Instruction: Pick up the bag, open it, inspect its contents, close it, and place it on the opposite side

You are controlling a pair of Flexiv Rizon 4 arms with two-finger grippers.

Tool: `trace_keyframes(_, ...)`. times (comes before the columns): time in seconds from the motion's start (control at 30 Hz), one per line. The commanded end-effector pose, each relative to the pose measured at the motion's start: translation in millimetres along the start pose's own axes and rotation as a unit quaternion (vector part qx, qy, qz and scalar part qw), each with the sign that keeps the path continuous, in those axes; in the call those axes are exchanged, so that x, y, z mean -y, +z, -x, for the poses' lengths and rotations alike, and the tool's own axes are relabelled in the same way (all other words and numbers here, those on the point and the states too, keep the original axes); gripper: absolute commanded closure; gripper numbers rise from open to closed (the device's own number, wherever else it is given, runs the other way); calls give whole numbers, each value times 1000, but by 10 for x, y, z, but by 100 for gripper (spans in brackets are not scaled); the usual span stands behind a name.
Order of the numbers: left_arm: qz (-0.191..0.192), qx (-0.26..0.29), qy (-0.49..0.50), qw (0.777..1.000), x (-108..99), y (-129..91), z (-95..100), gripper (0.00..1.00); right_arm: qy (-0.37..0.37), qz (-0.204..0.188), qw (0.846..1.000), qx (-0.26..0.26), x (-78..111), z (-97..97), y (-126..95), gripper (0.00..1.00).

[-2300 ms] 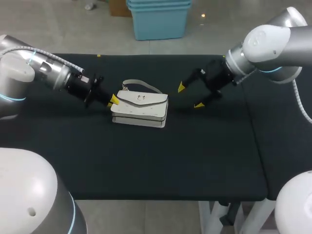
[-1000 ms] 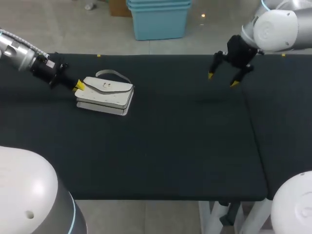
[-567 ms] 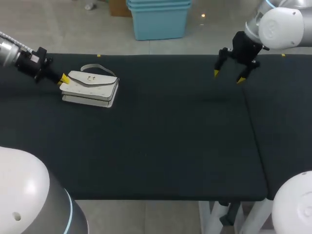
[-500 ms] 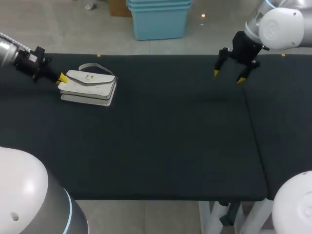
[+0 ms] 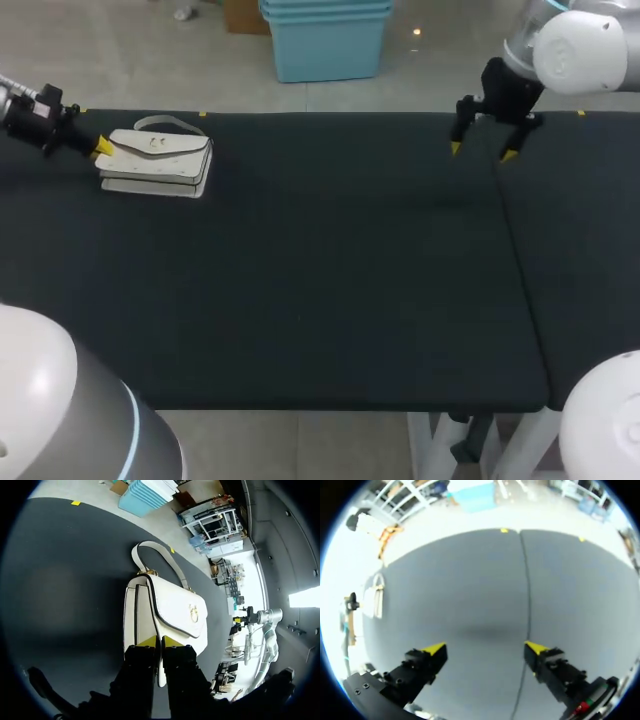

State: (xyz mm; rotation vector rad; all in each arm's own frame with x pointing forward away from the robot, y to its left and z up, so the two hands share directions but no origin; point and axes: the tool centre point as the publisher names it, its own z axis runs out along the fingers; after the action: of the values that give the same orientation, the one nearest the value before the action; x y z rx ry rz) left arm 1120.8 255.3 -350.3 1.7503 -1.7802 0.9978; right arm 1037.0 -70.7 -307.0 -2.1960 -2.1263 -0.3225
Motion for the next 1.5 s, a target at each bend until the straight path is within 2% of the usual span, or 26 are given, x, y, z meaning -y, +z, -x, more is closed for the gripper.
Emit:
trace_keyframes(0.03, 66, -45, -2, 997, 212, -103, 197, 100, 7, -2, 1000, 16, -42, 76, -116, 0)
trace_keyframes(0.2, 73, -42, -5, 996, 297, -192, 290, 100, 1, -3, 999, 35, -34, 132, -166, 0)
trace_keyframes(0.37, 77, -45, -6, 996, 333, -248, 359, 100, 12, -7, 999, 32, -50, 163, -156, 0)
trace_keyframes(0.63, 96, -45, 0, 994, 355, -303, 381, 100, 17, -8, 999, 30, -57, 167, -161, 0)
trace_keyframes(0.67, 99, -46, 1, 994, 357, -312, 381, 68, 17, -8, 999, 32, -56, 168, -162, 0)
trace_keyframes(0.7, 100, -46, 2, 994, 357, -318, 381, 53, 18, -8, 999, 31, -55, 170, -163, 0)
trace_keyframes(0.73, 101, -45, 1, 994, 354, -325, 379, 15, 19, -9, 999, 31, -55, 171, -165, 0)
trace_keyframes(0.77, 102, -45, 1, 994, 335, -340, 370, 0, 19, -9, 999, 31, -54, 172, -165, 0)
trace_keyframes(0.9, 98, -37, -1, 995, 236, -417, 316, 0, 18, -10, 999, 31, -41, 165, -176, 0)
trace_keyframes(1.1, 91, 5, -34, 995, 13, -603, 158, 0, 16, -7, 1000, 26, -11, 167, -182, 0)
trace_keyframes(1.5, 91, 153, -80, 981, -494, -895, -395, 0, 15, 12, 999, 43, 87, 191, -275, 0)
